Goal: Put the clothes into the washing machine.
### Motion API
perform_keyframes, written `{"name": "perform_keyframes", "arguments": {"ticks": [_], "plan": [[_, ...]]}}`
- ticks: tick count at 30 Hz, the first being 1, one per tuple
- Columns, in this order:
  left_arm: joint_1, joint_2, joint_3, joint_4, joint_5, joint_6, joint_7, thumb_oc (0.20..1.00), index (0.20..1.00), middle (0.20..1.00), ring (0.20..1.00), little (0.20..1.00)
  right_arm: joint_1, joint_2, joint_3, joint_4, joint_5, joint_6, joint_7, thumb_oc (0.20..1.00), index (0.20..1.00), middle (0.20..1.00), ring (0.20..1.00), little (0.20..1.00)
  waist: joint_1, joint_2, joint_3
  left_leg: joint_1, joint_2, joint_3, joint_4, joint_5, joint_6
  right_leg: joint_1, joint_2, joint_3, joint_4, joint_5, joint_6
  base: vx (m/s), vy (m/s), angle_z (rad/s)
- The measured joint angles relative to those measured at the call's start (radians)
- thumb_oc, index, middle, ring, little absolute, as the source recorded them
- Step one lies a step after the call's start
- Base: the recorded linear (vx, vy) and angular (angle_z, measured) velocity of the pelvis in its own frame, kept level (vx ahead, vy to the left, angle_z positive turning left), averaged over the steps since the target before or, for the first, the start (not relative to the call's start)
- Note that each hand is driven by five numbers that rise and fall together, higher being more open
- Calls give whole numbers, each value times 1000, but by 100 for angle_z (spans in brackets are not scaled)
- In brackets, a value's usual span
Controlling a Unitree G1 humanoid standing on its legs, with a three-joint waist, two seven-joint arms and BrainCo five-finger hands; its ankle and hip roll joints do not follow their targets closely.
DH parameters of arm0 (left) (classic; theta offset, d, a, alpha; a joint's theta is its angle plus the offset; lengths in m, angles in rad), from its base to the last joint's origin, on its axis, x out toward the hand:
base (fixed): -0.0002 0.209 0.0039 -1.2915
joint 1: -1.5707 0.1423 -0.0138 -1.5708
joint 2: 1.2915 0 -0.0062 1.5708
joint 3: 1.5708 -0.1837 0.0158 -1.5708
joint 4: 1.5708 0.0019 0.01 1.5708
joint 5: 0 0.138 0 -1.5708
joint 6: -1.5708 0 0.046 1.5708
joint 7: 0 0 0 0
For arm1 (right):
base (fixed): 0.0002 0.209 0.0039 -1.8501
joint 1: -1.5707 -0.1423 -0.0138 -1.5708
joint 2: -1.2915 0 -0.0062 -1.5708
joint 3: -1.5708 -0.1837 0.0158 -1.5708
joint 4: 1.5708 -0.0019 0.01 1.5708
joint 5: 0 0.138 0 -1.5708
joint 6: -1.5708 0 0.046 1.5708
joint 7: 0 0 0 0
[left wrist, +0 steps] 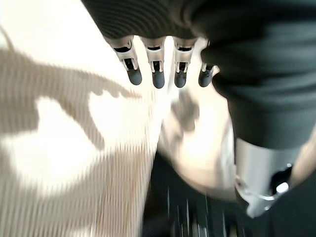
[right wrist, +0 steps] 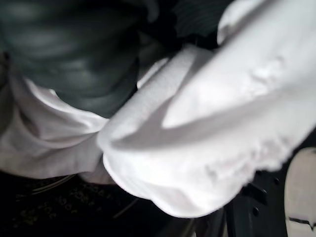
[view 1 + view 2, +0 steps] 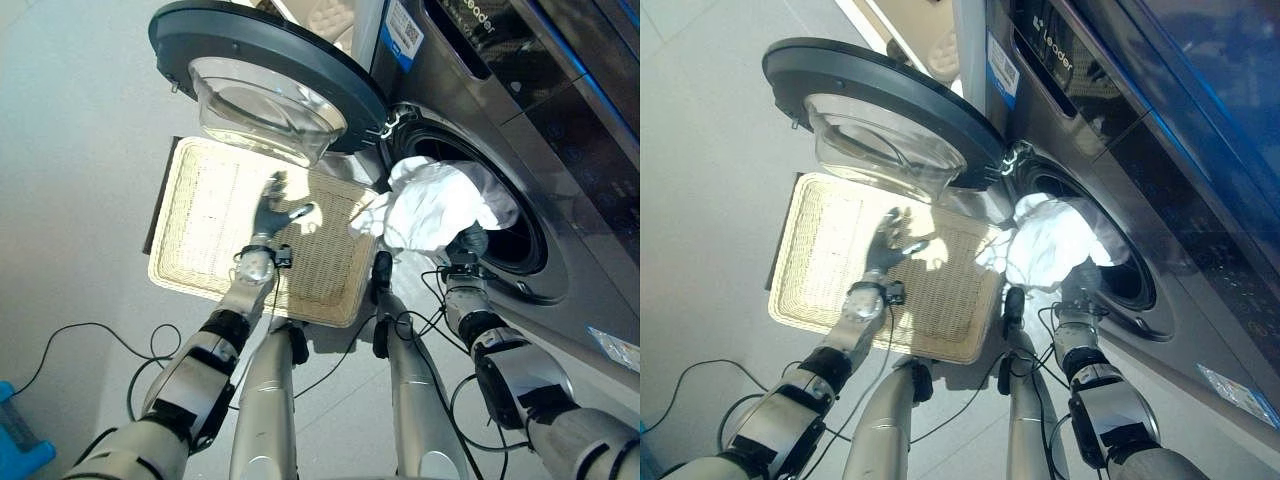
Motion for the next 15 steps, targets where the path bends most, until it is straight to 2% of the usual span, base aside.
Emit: {"name": "perform_keyframes", "arguments": {"ticks": [6,9,11,15], "plan": [[74,12,89,0,-116,-42,84,1000,1000,1000,1000,1000,14,-5,-71,9,69,-3,-14,200,200,200,200,200,8,6,2,1,-13,-19,-29,22,3,2,-18,-23,0,-7,4,-2,-6,14],[92,20,123,7,-155,-58,90,1000,1000,1000,1000,1000,12,-15,-99,8,99,-17,-30,200,200,200,200,200,12,11,2,1,-20,-22,-40,29,7,1,-27,-29,1,-9,7,-1,16,10],[104,26,121,6,-172,-59,87,1000,1000,1000,1000,1000,1,-29,-144,9,168,-40,-45,200,200,200,200,200,26,15,3,1,-24,-20,-45,31,9,-2,-30,-29,1,-10,9,-7,13,4],[117,31,118,5,-172,-58,72,1000,1000,1000,1000,1000,-55,-45,-224,-11,257,-84,-71,200,200,200,200,200,27,30,4,1,-30,-19,-59,38,12,-6,-39,-33,1,-11,11,-14,6,3]]}}
